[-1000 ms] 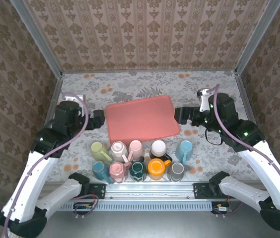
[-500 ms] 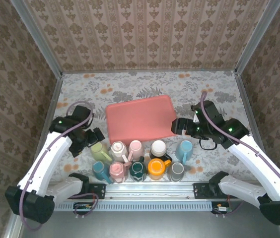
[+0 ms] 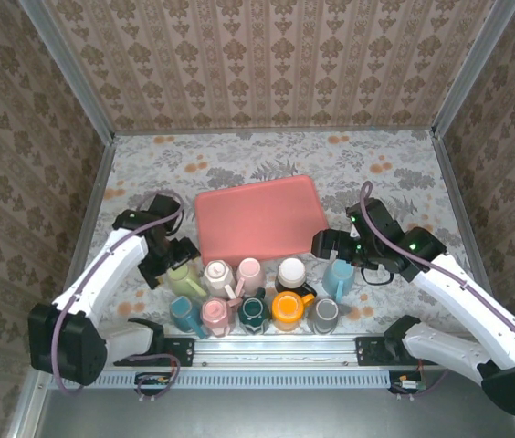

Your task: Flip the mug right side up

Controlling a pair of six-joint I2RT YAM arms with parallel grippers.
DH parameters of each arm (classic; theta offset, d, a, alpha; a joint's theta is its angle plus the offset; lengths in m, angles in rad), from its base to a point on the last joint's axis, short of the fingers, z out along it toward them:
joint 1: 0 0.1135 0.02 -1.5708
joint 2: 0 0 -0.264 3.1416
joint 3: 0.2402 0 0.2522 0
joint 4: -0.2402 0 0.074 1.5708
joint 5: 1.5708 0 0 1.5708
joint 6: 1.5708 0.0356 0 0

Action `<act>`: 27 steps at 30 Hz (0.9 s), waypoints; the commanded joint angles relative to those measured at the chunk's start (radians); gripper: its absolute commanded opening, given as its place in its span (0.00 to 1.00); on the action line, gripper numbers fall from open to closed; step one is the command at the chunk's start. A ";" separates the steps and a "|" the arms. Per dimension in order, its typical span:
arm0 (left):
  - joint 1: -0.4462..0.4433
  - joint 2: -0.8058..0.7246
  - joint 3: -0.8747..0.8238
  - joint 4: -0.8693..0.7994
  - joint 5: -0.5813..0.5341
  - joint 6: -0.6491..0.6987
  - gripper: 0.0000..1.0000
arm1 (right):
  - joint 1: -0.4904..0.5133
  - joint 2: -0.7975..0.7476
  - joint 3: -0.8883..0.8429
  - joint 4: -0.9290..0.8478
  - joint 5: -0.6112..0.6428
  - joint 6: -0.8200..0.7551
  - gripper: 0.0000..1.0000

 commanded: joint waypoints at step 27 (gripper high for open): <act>0.026 0.059 -0.172 0.200 0.034 -0.124 0.56 | 0.006 -0.013 -0.111 0.124 -0.074 0.052 1.00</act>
